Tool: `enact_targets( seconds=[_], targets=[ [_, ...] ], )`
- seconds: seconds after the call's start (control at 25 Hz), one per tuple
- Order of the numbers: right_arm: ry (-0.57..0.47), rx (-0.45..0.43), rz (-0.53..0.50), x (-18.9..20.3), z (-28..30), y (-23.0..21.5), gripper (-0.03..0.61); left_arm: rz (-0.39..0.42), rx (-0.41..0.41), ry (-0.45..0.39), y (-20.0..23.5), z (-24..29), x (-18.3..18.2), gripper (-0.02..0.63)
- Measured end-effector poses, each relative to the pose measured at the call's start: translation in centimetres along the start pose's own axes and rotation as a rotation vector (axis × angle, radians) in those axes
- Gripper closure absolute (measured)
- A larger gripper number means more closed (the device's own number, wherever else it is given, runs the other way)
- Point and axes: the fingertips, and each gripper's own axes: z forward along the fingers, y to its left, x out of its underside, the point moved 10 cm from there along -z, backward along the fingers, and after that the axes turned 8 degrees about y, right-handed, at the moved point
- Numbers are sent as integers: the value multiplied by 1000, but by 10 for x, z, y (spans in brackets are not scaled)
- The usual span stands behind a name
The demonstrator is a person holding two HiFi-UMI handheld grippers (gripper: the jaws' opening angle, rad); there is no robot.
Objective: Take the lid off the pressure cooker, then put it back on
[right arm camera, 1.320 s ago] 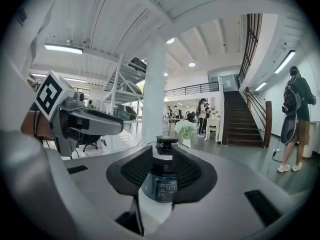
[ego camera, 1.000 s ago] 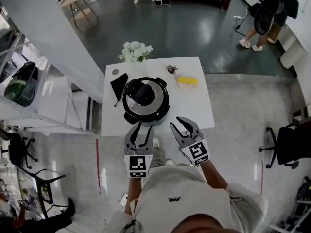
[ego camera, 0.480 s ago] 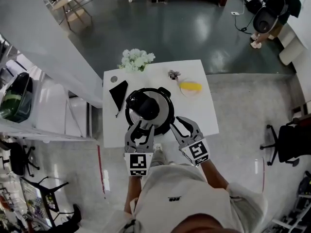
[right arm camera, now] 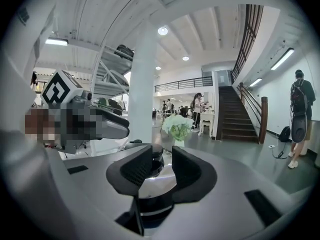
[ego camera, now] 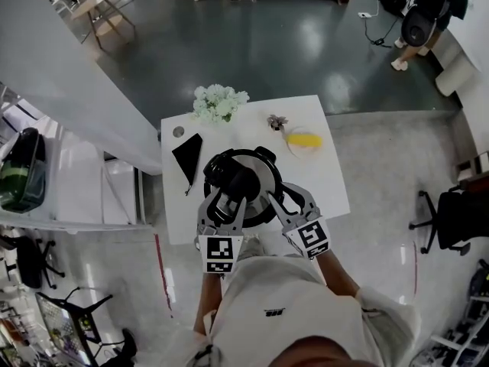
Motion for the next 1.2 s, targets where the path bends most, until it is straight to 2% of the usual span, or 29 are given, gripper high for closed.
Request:
enact_targets(
  seconds=[0.36, 0.8, 1.2],
  targets=[
    [30, 42, 11, -7, 26, 4, 471, 17, 95, 72, 25, 27, 2, 300],
    [83, 73, 46, -3, 38, 2, 471, 28, 151, 119, 38, 54, 4, 283],
    [89, 1, 21, 8, 49, -18, 471, 65, 224, 148, 28, 66, -3, 279]
  ],
)
